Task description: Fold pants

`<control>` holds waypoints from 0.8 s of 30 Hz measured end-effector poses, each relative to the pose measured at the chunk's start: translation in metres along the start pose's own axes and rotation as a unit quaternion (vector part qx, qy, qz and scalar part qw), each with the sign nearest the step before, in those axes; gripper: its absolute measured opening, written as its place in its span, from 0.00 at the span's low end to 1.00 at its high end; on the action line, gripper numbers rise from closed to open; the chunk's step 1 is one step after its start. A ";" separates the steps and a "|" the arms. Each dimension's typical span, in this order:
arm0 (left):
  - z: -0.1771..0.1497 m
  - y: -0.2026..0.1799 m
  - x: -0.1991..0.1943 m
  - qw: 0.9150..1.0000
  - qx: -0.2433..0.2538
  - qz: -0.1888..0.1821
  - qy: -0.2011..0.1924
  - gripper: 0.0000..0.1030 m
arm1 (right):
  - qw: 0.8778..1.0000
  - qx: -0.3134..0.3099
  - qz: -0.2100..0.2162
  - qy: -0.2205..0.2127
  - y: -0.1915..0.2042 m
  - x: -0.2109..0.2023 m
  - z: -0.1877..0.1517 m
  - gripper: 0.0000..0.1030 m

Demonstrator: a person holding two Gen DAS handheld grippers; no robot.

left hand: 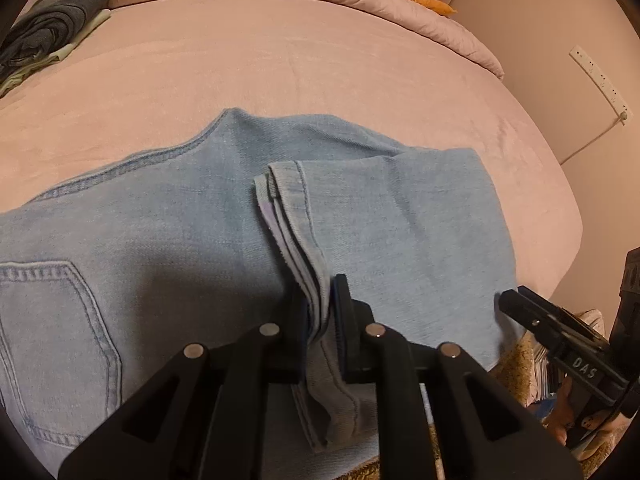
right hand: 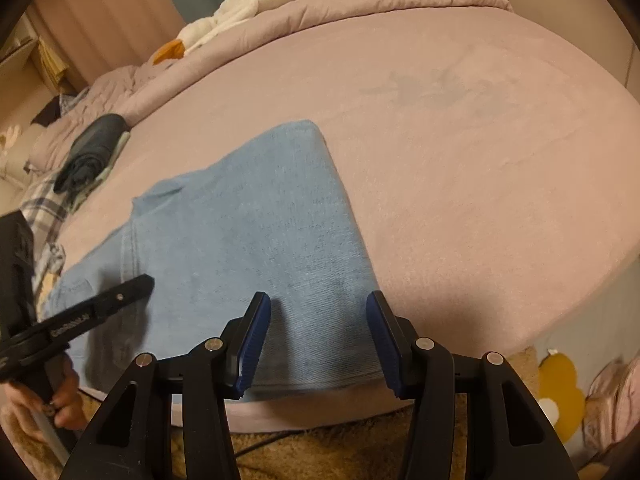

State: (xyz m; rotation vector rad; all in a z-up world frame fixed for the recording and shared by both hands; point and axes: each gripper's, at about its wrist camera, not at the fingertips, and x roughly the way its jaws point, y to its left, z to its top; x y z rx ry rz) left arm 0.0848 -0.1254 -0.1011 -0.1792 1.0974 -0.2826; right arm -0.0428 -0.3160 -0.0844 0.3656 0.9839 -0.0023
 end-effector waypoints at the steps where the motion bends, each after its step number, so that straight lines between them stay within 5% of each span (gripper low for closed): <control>1: -0.001 0.001 -0.001 1.000 -0.002 0.001 -0.001 0.14 | 1.000 -0.006 -0.005 -0.001 0.002 0.001 0.000 0.50; 8: -0.010 0.021 -0.037 0.999 -0.039 0.004 -0.012 0.22 | 0.999 -0.026 -0.028 -0.005 0.012 0.003 -0.001 0.58; 11: -0.017 0.043 -0.069 0.997 -0.069 0.011 -0.046 0.40 | 0.999 -0.032 -0.044 -0.004 0.017 0.004 0.002 0.60; 13: -0.023 0.058 -0.091 0.994 -0.086 0.020 -0.071 0.62 | 0.998 -0.031 -0.054 -0.005 0.020 0.002 0.005 0.60; 18: -0.045 0.100 -0.141 0.978 -0.149 0.054 -0.133 0.86 | 0.998 -0.046 -0.025 -0.044 0.041 -0.017 0.019 0.65; 24: -0.076 0.149 -0.165 0.956 -0.235 0.076 -0.156 0.89 | 0.996 -0.060 0.007 -0.071 0.074 -0.020 0.035 0.79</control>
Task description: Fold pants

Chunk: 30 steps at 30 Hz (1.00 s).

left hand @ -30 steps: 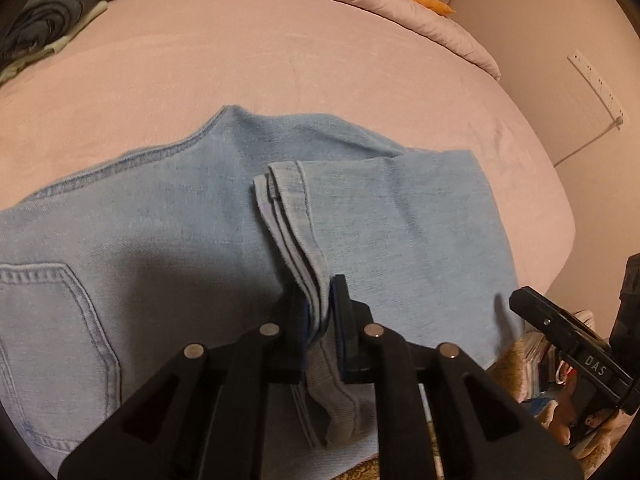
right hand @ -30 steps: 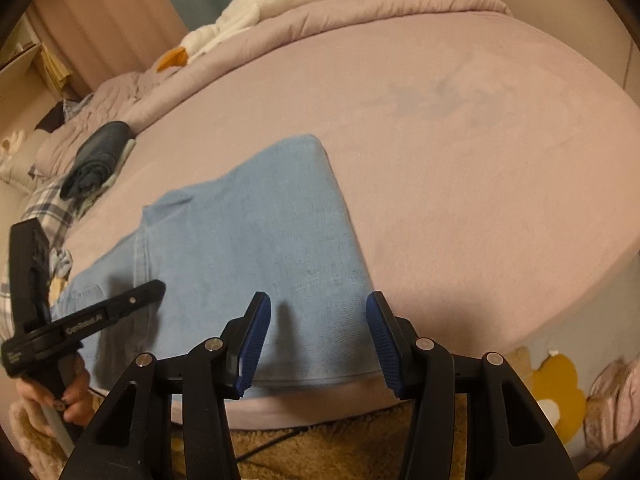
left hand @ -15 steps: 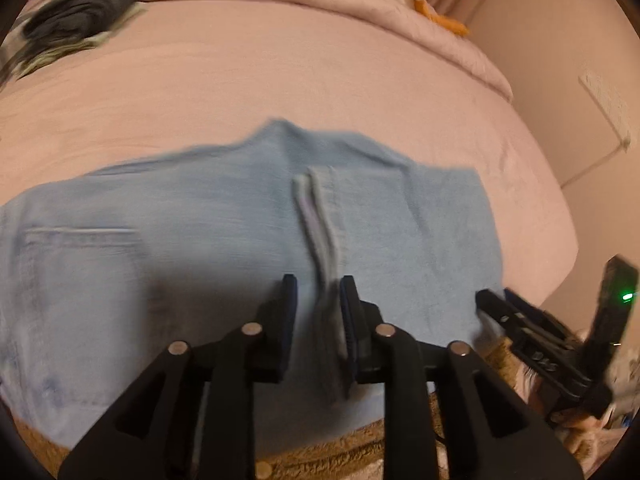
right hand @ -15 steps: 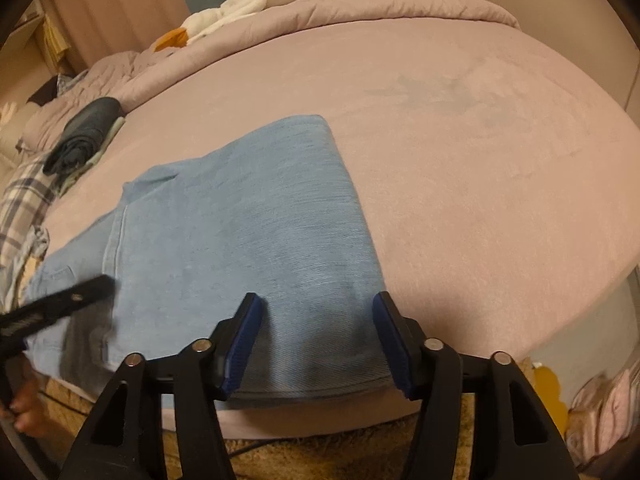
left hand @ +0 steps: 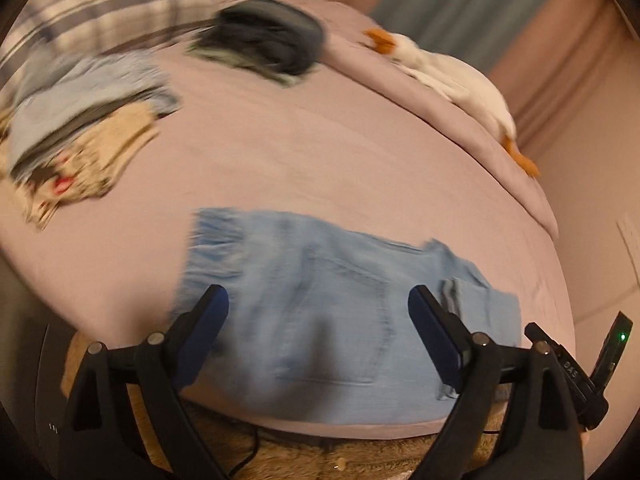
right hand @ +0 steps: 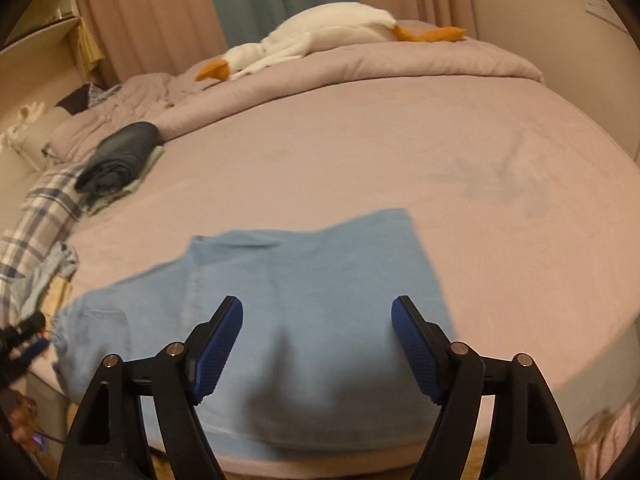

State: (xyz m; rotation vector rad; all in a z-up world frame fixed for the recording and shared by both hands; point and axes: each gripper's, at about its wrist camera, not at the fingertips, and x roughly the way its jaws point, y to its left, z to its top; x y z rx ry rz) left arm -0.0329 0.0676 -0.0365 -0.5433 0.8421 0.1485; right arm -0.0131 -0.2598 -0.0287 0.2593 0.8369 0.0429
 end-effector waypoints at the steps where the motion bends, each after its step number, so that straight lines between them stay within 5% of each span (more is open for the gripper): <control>1: -0.001 0.009 -0.003 1.000 -0.010 0.002 0.000 0.89 | 1.000 -0.001 0.011 0.003 0.005 0.003 0.001 0.81; 6: -0.006 0.051 -0.006 0.998 -0.059 0.016 0.010 0.90 | 0.999 -0.011 0.030 0.029 0.025 0.017 -0.012 0.83; 13: -0.014 0.066 0.012 0.995 -0.088 -0.015 0.044 0.90 | 0.995 -0.023 0.017 0.092 0.046 0.048 -0.031 0.83; 18: -0.020 0.063 0.029 0.995 -0.074 -0.008 0.061 0.90 | 0.995 -0.057 -0.016 0.084 0.056 0.049 -0.037 0.84; 30: -0.017 0.054 0.042 0.997 -0.052 0.004 0.048 0.96 | 0.994 -0.080 -0.022 0.071 0.062 0.054 -0.044 0.95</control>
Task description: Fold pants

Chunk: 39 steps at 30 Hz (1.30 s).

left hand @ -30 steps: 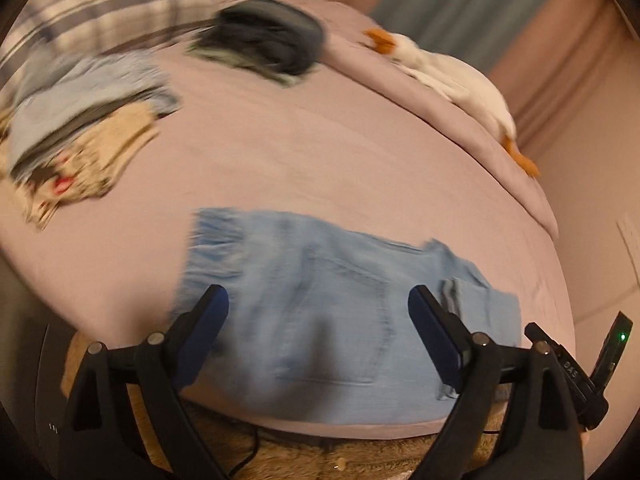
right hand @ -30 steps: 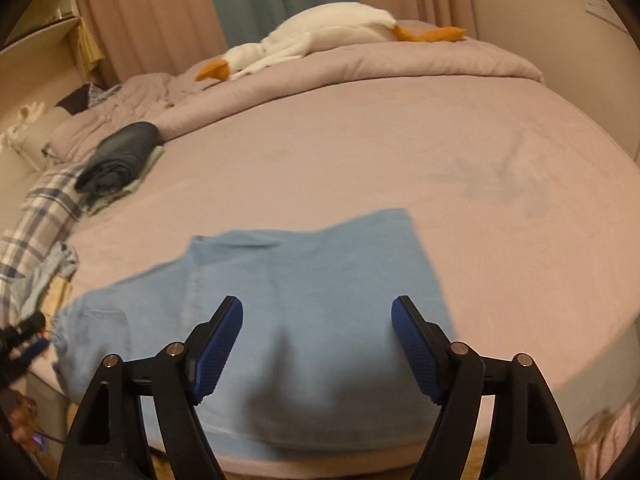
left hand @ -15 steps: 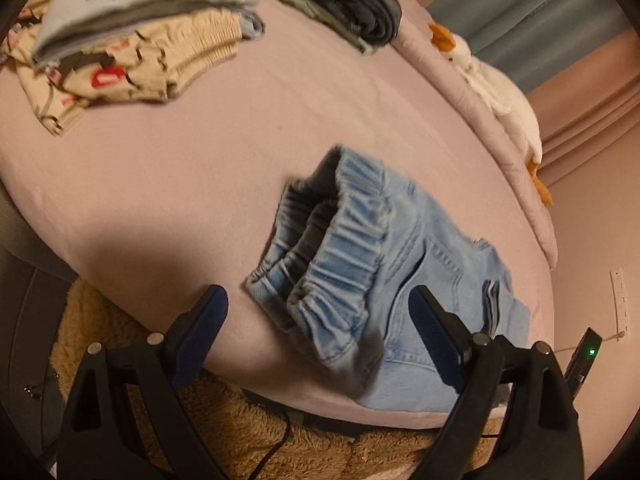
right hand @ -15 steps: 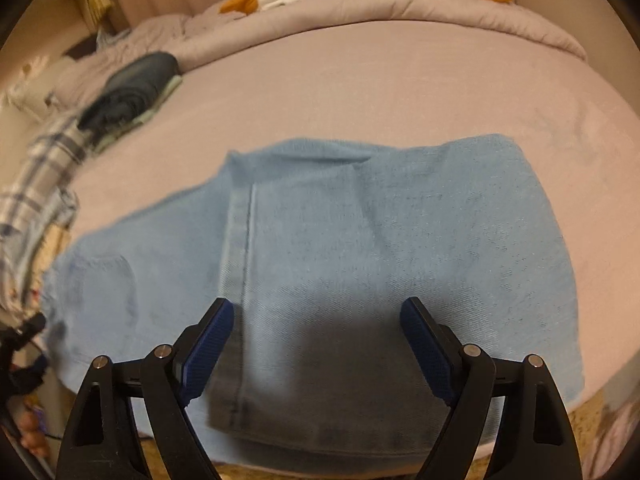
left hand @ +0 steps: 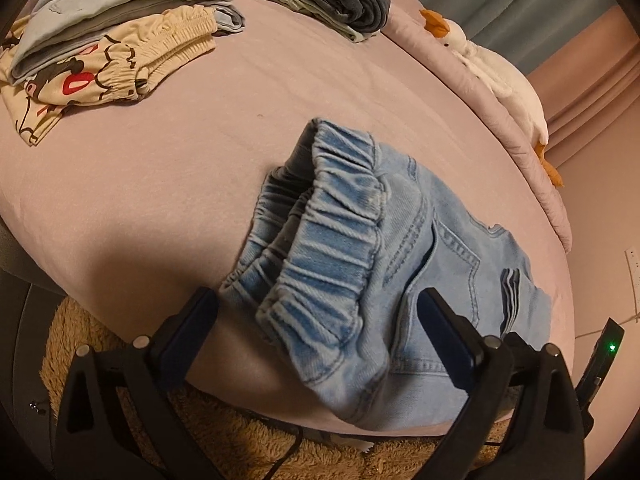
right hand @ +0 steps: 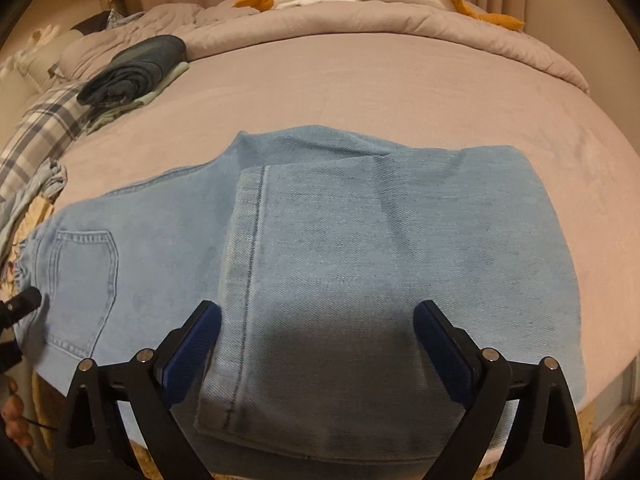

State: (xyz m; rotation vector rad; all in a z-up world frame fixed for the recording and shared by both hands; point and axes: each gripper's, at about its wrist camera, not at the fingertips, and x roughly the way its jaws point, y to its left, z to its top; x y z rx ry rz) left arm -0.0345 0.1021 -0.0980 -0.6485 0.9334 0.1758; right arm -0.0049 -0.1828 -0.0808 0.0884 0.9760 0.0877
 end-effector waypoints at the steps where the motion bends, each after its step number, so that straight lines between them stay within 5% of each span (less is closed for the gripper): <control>1: -0.001 0.000 -0.001 1.000 -0.001 -0.001 -0.001 0.96 | 1.000 -0.001 0.002 0.000 0.000 0.000 0.000 0.95; 10: 0.000 -0.007 0.002 1.000 0.008 -0.004 0.006 0.82 | 1.000 -0.003 0.008 0.000 0.001 0.002 0.002 0.98; 17: 0.005 0.002 0.004 0.999 -0.011 -0.039 0.003 0.80 | 1.000 0.001 0.013 -0.001 0.000 0.001 0.002 0.98; 22: 0.004 -0.005 0.004 1.000 0.007 -0.016 -0.005 0.61 | 1.000 0.003 0.014 -0.002 -0.001 0.001 0.001 0.98; 28: 0.003 -0.002 -0.001 0.999 -0.026 -0.044 -0.001 0.40 | 0.999 0.019 0.036 -0.001 -0.006 -0.002 0.001 0.98; 39: 0.003 -0.066 -0.067 0.990 0.040 -0.122 -0.053 0.34 | 0.991 0.101 0.091 0.007 -0.039 -0.020 -0.001 0.98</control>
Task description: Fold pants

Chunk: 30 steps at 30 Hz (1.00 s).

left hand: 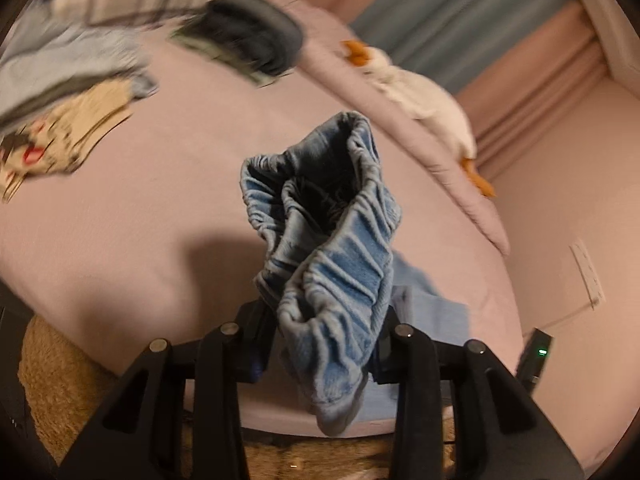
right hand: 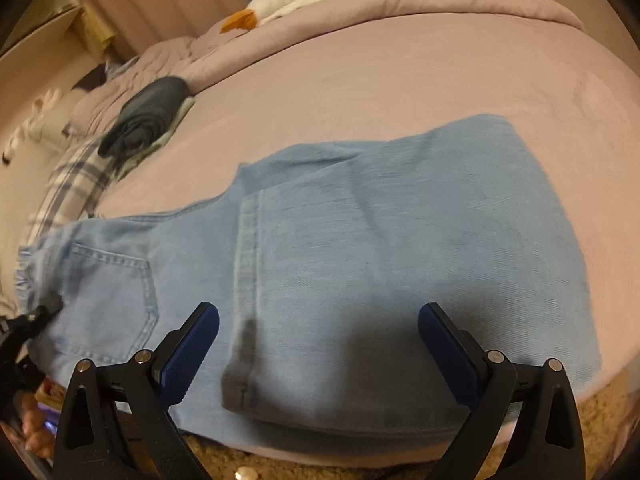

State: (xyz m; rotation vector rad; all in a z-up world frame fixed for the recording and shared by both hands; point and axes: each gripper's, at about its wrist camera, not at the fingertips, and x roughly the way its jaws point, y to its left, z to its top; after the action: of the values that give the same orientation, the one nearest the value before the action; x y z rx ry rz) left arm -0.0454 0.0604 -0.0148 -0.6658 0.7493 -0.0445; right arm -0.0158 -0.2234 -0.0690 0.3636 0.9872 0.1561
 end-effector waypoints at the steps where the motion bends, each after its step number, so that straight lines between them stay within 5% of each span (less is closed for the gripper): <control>1: 0.001 -0.010 -0.001 1.000 0.011 -0.009 -0.001 0.34 | 1.000 0.002 -0.006 -0.005 -0.003 -0.004 0.000 0.98; 8: 0.003 -0.074 0.007 0.994 0.080 -0.070 0.011 0.33 | 0.997 0.024 -0.055 -0.050 -0.026 -0.035 0.002 0.98; 18: -0.033 -0.166 0.080 0.971 0.186 -0.116 0.097 0.33 | 0.988 0.087 -0.086 -0.091 -0.072 -0.066 -0.001 0.98; 26: -0.068 -0.180 0.162 0.954 0.212 -0.095 0.192 0.38 | 0.985 0.123 -0.086 -0.090 -0.102 -0.072 -0.006 0.98; 30: -0.074 -0.178 0.172 0.950 0.195 -0.121 0.213 0.52 | 0.985 0.128 -0.084 -0.084 -0.108 -0.071 -0.006 0.98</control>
State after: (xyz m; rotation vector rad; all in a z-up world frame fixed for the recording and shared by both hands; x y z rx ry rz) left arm 0.0693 -0.1672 -0.0583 -0.3646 1.0341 -0.5628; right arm -0.0638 -0.3431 -0.0558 0.5190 0.8669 -0.1542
